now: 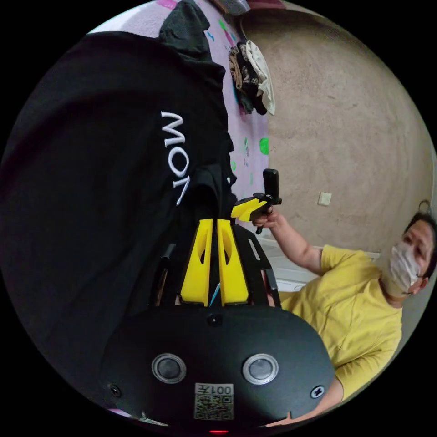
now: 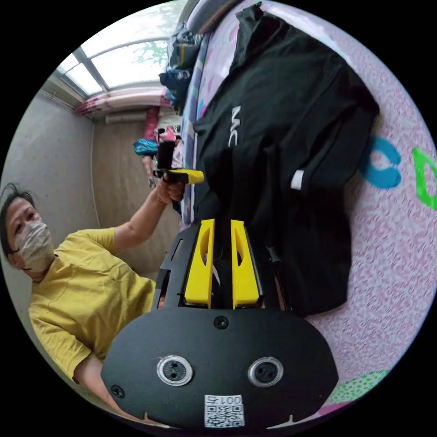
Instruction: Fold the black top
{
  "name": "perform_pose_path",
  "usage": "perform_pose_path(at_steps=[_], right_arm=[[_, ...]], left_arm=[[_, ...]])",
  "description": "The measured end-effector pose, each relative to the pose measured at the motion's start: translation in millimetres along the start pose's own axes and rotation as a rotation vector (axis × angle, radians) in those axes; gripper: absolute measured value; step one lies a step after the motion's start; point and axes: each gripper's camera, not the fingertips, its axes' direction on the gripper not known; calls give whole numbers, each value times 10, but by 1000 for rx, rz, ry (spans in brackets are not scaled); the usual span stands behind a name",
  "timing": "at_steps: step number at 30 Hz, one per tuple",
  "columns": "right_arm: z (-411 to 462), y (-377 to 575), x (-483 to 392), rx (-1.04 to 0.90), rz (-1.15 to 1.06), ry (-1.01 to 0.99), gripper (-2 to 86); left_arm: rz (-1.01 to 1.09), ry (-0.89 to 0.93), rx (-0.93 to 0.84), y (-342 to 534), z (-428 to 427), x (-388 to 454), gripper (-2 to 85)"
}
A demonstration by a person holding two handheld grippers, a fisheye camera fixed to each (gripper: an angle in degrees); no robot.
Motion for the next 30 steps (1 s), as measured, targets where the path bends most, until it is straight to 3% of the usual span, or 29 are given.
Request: perform_pose_path(at_steps=[11, 16, 22, 26, 30], right_arm=[[231, 249, -347, -83, 79, -13, 68], [258, 273, -465, -42, 120, 16, 31], [81, 431, -884, 24, 5, -2, 7], [-291, 391, -1241, 174, -89, -137, 3], [-702, -30, -1597, 250, -175, -157, 3]], left_arm=[[127, -423, -50, 911, 481, 948, 33], [95, -505, -43, 1027, 531, 1057, -4], [87, -350, 20, 1314, 214, 1185, -15], [113, -236, 145, 1456, -154, 1355, -15], [198, -255, 255, 1394, -538, 1626, -15]])
